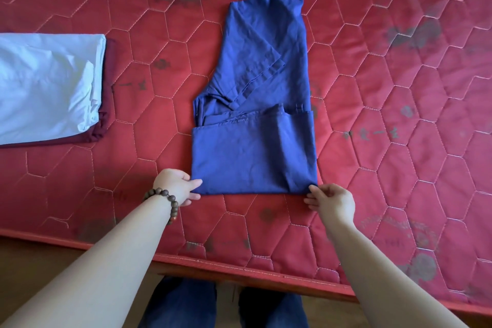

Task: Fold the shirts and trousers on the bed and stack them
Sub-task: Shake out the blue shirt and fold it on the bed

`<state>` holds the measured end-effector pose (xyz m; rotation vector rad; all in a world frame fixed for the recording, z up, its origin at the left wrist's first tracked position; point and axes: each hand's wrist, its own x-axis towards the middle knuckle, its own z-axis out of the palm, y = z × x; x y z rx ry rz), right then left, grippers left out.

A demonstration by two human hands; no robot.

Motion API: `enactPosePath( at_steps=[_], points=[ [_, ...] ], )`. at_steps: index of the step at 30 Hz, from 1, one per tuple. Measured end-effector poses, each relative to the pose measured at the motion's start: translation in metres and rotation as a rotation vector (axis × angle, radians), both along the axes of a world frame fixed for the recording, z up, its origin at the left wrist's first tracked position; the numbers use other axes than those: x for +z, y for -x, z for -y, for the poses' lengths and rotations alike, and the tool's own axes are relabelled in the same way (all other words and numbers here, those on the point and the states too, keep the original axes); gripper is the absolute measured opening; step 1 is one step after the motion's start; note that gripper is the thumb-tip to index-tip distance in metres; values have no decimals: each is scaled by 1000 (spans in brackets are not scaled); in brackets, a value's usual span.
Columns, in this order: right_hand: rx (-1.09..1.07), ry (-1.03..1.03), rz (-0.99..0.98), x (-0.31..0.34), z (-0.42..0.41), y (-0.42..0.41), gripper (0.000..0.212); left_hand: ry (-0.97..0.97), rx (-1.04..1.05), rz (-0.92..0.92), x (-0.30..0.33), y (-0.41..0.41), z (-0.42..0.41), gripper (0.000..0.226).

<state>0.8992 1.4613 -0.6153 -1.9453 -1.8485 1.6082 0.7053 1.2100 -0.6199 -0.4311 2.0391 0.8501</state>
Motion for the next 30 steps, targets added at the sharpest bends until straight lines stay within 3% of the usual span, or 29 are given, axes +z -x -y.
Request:
enactPosePath(
  at_steps=[3,6,9,10,13,17,19,22,24,26,30],
  points=[
    [-20,-28,25,3,-12,-7,20,19,18,-158,3,2,3,14],
    [151,-1,132,4,-20,-6,15,87,-227,-236,8,-1,2,26],
    [372,-221,278,8,-34,8,20,85,-273,-338,12,9,-7,19],
    [376,-277,259,11,-39,17,18,67,-236,-384,13,15,-12,27],
    [358,-324,104,12,-54,52,17,15,-184,-445,8,36,-33,24],
    [502,-384,-16,6,-62,98,28,-31,-138,-539,-2,52,-55,16],
    [653,-490,-10,2,-64,110,42,-65,-114,-630,-4,56,-60,25],
    [994,-715,145,1,-70,127,72,-90,-320,-710,-7,62,-64,44],
    [1207,-719,250,2,-77,138,82,-83,-539,-709,-9,66,-64,52],
    [1273,-721,302,2,-81,144,77,-37,-659,-700,-10,68,-62,44],
    [1130,-678,241,1,-87,146,45,109,-724,-787,-3,72,-58,21]
  ],
)
